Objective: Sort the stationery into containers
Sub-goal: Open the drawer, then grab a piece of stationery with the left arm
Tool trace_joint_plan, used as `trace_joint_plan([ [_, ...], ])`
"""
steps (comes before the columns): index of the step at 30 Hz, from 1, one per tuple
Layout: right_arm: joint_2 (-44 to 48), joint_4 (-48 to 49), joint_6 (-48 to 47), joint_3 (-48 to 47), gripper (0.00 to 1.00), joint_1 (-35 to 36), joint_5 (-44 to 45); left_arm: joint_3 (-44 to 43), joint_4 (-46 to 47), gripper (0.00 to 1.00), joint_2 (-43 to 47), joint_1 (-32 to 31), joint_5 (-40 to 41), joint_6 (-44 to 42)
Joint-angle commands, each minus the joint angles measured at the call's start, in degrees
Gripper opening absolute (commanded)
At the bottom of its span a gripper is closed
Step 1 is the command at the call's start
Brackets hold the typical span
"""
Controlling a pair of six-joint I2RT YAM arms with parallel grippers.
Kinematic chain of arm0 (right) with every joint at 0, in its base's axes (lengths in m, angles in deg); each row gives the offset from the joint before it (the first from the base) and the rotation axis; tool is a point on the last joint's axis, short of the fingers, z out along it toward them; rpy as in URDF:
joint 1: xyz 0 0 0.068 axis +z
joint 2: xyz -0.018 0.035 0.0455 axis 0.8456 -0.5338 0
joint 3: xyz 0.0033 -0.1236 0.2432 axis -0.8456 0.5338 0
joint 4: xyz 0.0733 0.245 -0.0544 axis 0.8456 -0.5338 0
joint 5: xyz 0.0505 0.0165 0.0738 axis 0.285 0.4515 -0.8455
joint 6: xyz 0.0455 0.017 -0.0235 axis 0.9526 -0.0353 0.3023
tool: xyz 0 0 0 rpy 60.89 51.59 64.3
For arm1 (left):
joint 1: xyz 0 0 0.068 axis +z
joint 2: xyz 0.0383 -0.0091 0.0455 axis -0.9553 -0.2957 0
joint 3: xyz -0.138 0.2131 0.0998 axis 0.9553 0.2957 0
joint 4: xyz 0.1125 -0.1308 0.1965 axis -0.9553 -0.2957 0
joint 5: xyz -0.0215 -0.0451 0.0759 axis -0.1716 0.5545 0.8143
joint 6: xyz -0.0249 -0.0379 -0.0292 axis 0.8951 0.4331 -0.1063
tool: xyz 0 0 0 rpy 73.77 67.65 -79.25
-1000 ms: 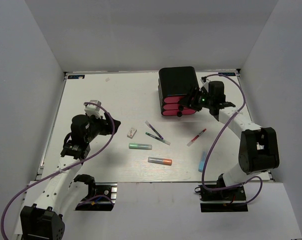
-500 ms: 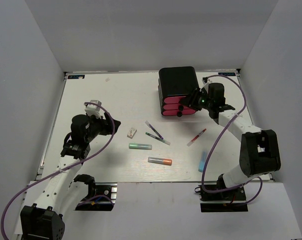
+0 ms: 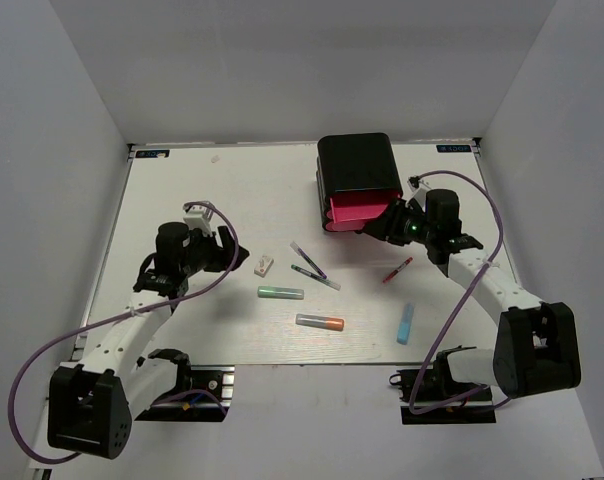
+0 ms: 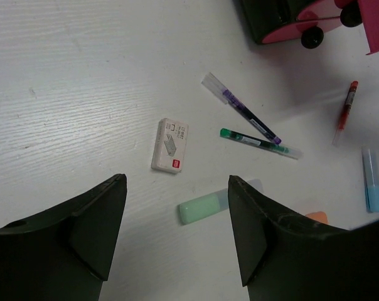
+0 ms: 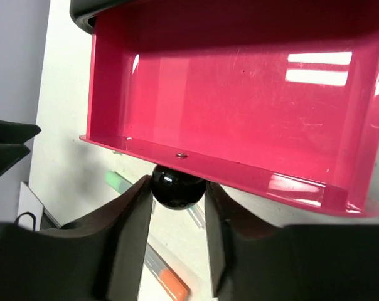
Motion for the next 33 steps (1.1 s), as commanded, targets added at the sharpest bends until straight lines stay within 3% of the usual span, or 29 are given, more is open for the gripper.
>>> trace_joint_plan([
  [1, 0.87, -0.3, -2.88, -0.17, 0.44, 0.1, -0.32, -1.47, 1.45, 0.75, 0.02, -0.35, -3.02, 1.11],
  [7, 0.08, 0.58, -3.41, -0.18, 0.7, 0.01, -1.11, -1.47, -2.67, 0.79, 0.19, -0.97, -4.87, 3.31],
  [14, 2.19, 1.81, -5.96, 1.94, 0.75, -0.08, -2.51, -5.86, -9.0, 0.8, -5.5, -3.42, 0.75, 1.82],
  [16, 2.89, 0.23, -7.63, 1.59, 0.84, -0.08, -3.13, -9.54, -10.93, 0.8, -10.51, -4.74, 3.39, 1.11],
  [22, 4.21, -3.2, -11.58, 1.67, 0.9, -0.25, -4.54, -15.61, -15.51, 0.8, -22.63, -10.1, 11.91, -1.69],
  [33, 3.16, -2.15, -12.55, 1.41, 0.9, -0.43, -4.63, -17.99, -16.04, 0.83, -28.1, -18.01, 22.11, -1.7],
])
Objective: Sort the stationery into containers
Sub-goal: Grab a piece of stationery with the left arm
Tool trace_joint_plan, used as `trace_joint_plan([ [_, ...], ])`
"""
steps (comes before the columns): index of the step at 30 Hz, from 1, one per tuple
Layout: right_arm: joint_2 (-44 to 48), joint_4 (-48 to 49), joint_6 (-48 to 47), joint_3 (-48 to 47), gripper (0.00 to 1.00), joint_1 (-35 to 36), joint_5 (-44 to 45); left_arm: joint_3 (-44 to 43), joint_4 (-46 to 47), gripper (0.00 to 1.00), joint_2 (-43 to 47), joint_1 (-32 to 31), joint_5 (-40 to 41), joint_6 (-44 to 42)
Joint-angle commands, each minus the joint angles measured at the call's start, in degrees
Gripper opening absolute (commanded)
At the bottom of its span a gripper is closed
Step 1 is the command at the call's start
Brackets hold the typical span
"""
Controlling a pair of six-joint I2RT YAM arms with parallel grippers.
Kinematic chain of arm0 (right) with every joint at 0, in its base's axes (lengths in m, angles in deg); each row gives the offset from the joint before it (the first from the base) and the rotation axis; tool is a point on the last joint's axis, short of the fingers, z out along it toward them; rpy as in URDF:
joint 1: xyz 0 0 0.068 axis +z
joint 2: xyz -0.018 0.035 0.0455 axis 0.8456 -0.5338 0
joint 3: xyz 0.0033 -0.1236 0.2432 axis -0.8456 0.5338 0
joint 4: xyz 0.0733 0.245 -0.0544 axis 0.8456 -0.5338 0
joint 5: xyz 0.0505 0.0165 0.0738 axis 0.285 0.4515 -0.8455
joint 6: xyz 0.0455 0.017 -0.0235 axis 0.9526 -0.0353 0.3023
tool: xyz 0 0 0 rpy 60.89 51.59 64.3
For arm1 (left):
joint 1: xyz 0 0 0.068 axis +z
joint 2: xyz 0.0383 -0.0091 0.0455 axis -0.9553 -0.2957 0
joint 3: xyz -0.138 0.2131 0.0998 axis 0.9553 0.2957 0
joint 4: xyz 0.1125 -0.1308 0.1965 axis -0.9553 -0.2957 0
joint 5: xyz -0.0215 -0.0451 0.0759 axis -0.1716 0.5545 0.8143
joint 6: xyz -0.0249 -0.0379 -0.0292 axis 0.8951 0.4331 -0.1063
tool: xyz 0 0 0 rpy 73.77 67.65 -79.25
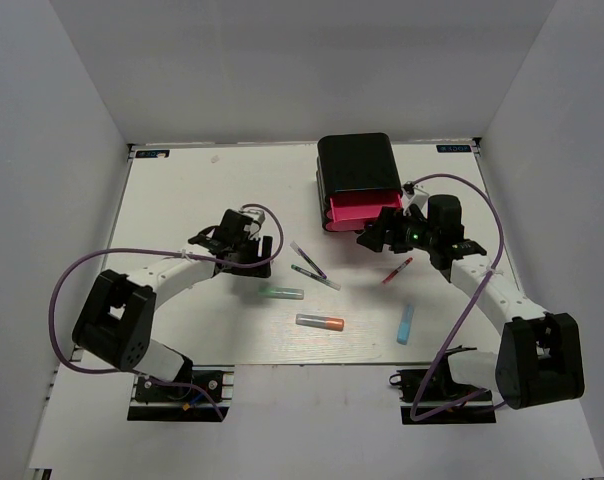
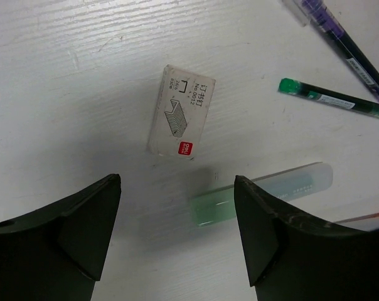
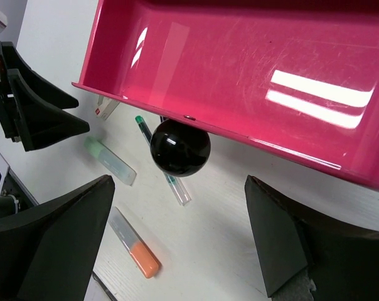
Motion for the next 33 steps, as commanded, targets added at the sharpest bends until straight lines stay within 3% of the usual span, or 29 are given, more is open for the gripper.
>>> trace_joint_plan([
  [1, -0.14, 1.61, -1.3, -0.41, 0.9, -0.28, -0.58, -2.02, -0.13, 0.83, 0.16, -1.32, 4.82, -1.24],
  [13, 1.79, -1.71, -4.28, 0.73, 0.9, -0.19, -2.34, -4.92, 0.58, 0.83, -4.76, -3.6, 8.87, -1.77],
  [17, 3.46, -3.74, -6.04, 0.91, 0.9, -0.19, -2.69, -7.9, 1.1, 0.77, -8.53, -4.13, 9.49, -2.91],
  [23, 5.83, -4.89, -8.15, 2.05, 0.9, -0.19, -2.34, -9.84, 1.1, 0.64, -12.84, -4.13, 11.95, -3.96],
  [27, 7.32, -5.42, -9.03, 2.93, 0.9, -0.36, -2.78, -10.37, 0.58, 0.47, -13.64, -4.13, 11.95, -3.97],
  [28, 7.59, -5.5, -9.47, 3.02, 0.9, -0.45, -2.7, -10.37, 0.58, 0.36, -13.64, -4.13, 11.95, -3.97],
  [33, 7.77, -6.03, -9.82, 3.73, 0.9, -0.36, -1.73, -11.59, 0.05, 0.16, -6.01, -5.18, 5.99, -5.28],
])
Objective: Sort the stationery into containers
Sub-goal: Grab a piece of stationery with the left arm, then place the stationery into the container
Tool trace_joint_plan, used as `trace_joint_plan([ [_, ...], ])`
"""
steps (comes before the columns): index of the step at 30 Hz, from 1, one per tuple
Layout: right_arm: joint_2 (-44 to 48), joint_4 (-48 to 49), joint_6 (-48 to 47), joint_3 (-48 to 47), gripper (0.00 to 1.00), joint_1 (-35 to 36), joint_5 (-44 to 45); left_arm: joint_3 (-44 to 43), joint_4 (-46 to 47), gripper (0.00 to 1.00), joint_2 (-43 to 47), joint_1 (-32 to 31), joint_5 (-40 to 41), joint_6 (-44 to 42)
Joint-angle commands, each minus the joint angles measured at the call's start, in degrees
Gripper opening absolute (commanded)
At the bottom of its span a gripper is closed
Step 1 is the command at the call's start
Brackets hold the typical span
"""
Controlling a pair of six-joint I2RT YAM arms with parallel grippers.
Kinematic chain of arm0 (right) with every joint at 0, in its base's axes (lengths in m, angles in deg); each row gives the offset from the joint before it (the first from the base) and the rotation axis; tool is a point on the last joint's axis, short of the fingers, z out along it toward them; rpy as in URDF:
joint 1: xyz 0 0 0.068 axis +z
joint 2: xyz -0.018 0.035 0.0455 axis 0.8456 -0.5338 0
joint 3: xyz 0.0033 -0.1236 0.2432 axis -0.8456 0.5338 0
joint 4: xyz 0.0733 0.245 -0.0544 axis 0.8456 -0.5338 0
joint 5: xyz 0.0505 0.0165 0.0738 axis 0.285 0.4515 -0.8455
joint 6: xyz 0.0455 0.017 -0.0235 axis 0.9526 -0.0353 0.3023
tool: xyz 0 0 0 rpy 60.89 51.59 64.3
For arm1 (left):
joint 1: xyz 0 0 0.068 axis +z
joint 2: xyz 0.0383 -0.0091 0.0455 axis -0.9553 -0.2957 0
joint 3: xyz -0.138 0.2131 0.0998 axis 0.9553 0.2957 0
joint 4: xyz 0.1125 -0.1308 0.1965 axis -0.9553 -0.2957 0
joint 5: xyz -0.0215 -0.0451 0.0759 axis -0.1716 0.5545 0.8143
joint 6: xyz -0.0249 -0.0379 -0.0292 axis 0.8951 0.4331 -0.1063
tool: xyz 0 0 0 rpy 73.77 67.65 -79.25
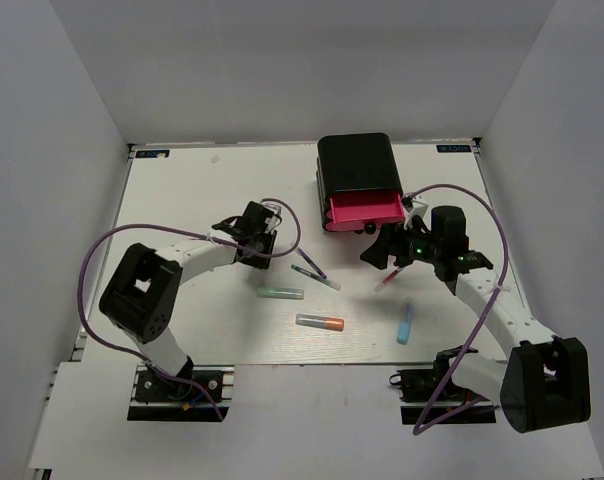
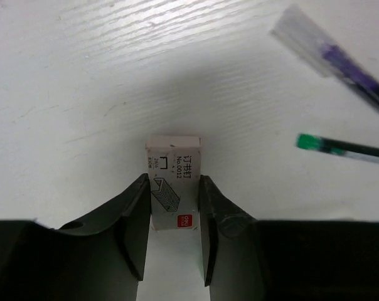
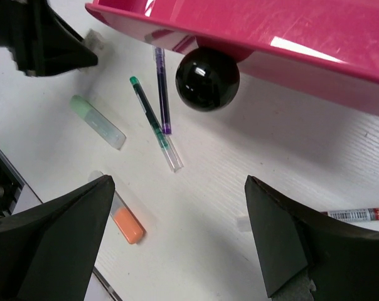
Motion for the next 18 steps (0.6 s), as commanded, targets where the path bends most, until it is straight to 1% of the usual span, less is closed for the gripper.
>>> trace_joint_plan([
  [1, 0.69, -0.52, -1.8, 0.21, 0.9, -0.28, 0.06, -3.81, 0.14, 0.1, 8.08, -0.9, -4.91, -1.94],
  [2, 0.34, -0.96, -1.89, -0.05, 0.9, -0.28, 0.33, -4.87, 0.14, 0.08, 10.35, -0.9, -7.18, -2.81],
  [5, -0.1, -1.93, -2.51, -0.58, 0.9, -0.36, 0.59, -8.65, -0.48, 0.06, 13.44, -2.3, -11.32, -5.19],
  [7, 0.07, -1.84, -2.68, -0.76, 0.9, -0.45, 0.94, -11.02, 2.41, 0.06, 15.64, -3.0, -14.22, -6.07],
  [10, 0.07, -1.67, -2.6, -0.94, 0.9, -0.28, 1.38, -14.36, 6.1, 0.06, 15.65, -4.24, -17.73, -7.47],
  [14, -0.02, -1.67, -2.33, -1.11, 0.9, -0.63, 1.82, -19.98, 9.71, 0.07, 11.09, -5.91, -21.26, -8.62],
  [18, -0.46, -0.88, -1.72, -1.11, 0.9, -0.8, 1.91, -21.39, 14.98, 0.09, 7.48, -8.9, -21.27, -8.62],
])
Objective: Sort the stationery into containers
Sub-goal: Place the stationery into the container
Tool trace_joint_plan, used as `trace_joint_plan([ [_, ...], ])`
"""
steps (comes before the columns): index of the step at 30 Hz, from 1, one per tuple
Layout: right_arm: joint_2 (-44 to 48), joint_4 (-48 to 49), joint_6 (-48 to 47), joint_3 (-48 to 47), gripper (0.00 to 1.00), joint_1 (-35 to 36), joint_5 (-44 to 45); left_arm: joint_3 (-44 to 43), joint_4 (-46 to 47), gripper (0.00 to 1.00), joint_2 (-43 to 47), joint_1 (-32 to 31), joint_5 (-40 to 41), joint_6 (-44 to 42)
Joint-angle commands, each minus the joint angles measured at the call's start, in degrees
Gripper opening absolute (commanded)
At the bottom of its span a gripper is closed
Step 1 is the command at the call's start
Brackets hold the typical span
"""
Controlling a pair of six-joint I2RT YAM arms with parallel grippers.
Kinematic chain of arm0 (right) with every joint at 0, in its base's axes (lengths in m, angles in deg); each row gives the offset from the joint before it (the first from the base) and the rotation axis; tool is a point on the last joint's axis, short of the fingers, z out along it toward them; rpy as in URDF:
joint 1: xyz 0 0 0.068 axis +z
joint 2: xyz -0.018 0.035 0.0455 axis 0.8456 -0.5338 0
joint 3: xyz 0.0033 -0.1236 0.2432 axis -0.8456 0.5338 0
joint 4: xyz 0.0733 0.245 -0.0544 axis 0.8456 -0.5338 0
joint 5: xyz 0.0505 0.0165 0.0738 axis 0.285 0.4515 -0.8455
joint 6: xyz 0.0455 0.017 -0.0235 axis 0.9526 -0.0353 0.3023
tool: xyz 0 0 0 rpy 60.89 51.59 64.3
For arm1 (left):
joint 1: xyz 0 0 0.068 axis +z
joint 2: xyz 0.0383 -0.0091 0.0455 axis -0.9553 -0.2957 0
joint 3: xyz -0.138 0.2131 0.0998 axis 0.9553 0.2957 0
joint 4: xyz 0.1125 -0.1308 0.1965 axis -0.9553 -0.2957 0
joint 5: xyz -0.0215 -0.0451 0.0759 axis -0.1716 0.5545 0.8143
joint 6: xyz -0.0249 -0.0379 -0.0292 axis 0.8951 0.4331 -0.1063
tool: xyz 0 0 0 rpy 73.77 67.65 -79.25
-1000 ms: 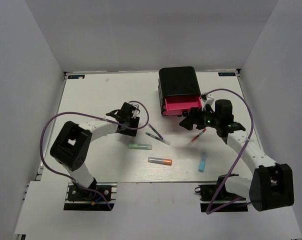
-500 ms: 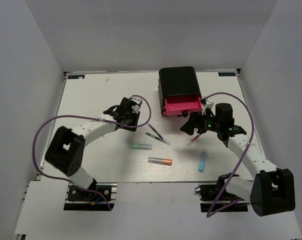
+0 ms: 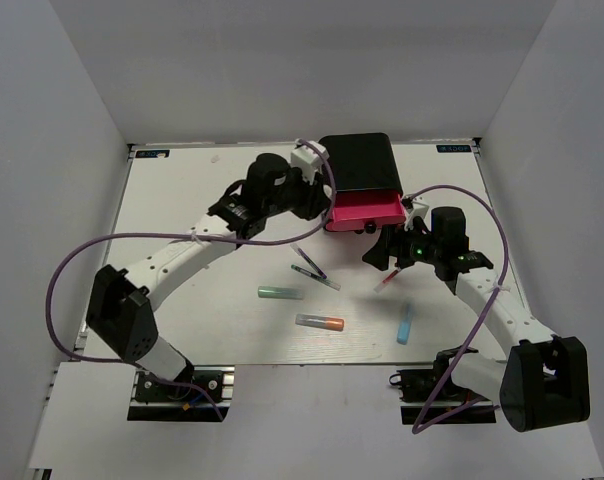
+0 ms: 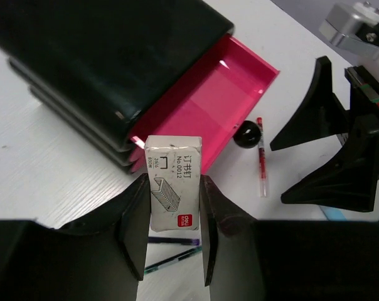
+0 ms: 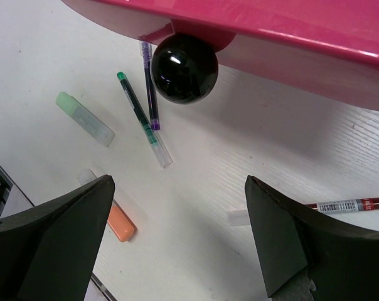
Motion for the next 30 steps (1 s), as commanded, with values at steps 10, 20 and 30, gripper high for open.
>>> trace_joint_plan([
  [10, -1.18, 2.41, 0.78, -1.51, 0.9, -1.03, -0.91, -5.84, 12.42, 0.12, -10.09, -7.39, 6.7, -1.22],
  [20, -0.13, 2.67, 0.69, -1.42, 0.9, -2.17, -2.06, -10.23, 13.14, 0.33, -15.89, -10.38, 14.62, -2.26],
  [30, 0.22, 2.32, -0.36, -1.51, 0.9, -2.96, -3.99, -13.13, 10.77, 0.7, -16.43, -10.92, 17.18, -2.27],
])
